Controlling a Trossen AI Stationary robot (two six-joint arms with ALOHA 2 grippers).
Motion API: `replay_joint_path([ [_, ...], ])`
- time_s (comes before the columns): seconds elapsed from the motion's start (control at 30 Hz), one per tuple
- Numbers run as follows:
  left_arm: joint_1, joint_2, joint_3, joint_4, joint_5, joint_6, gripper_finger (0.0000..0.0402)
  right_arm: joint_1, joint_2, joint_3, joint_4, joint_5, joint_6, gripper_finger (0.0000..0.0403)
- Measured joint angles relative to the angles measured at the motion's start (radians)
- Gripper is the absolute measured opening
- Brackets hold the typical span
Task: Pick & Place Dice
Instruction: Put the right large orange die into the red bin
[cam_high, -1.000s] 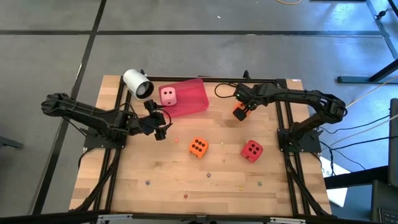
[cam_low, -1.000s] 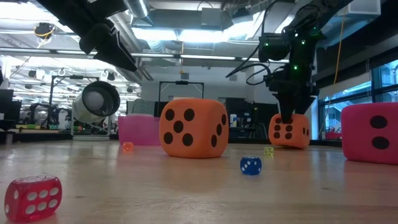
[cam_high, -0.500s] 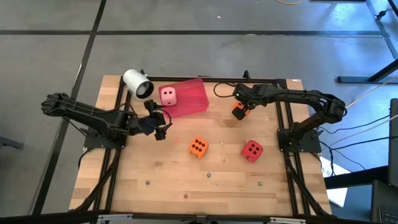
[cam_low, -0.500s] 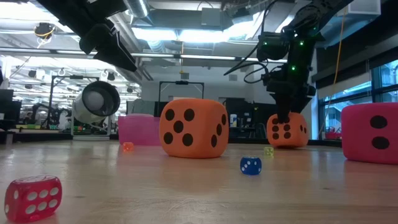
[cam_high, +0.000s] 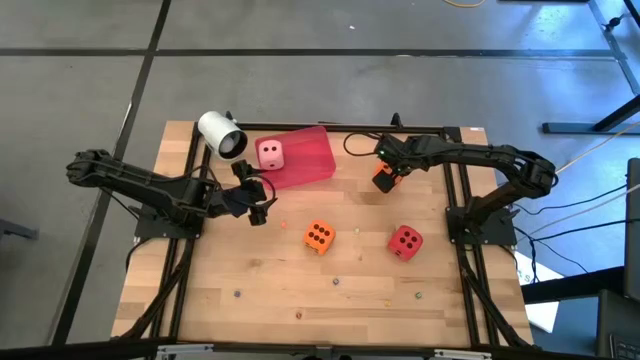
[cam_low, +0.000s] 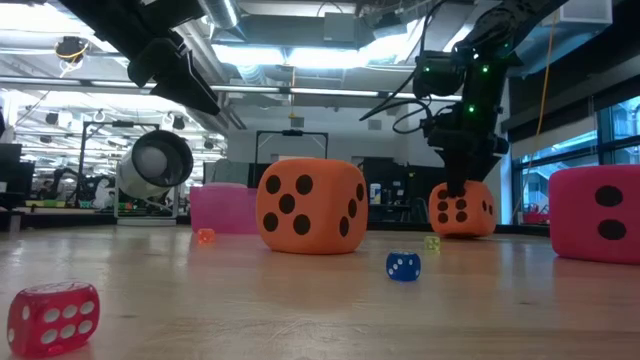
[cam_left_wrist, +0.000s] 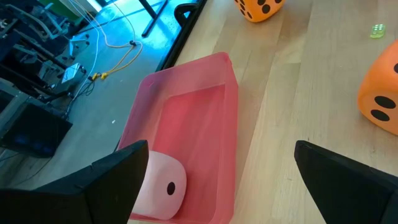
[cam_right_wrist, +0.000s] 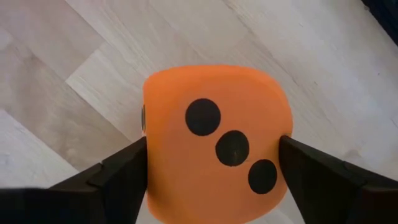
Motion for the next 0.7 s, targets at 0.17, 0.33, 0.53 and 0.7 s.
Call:
replay_joint_path([
  [0.17, 0.000, 0.000, 0.000, 0.000, 0.000, 0.000, 0.0400, 0.000, 0.000, 0.000, 0.006, 0.004, 0.001, 0.0324],
  [0.33, 0.000, 0.000, 0.000, 0.000, 0.000, 0.000, 0.0400, 0.007, 0.000, 0.000, 0.008, 0.008, 0.000, 0.0323],
  [0.53, 0.003, 0.000, 0.000, 0.000, 0.000, 0.076, 0.0400, 0.038, 0.001, -0.001, 0.009, 0.045, 0.000, 0.0322],
  [0.7, 0.004, 0.000, 0.000, 0.000, -0.001, 0.187, 0.0400, 0.068, 0.002, 0.013, 0.007, 0.052, -0.006, 0.0321],
])
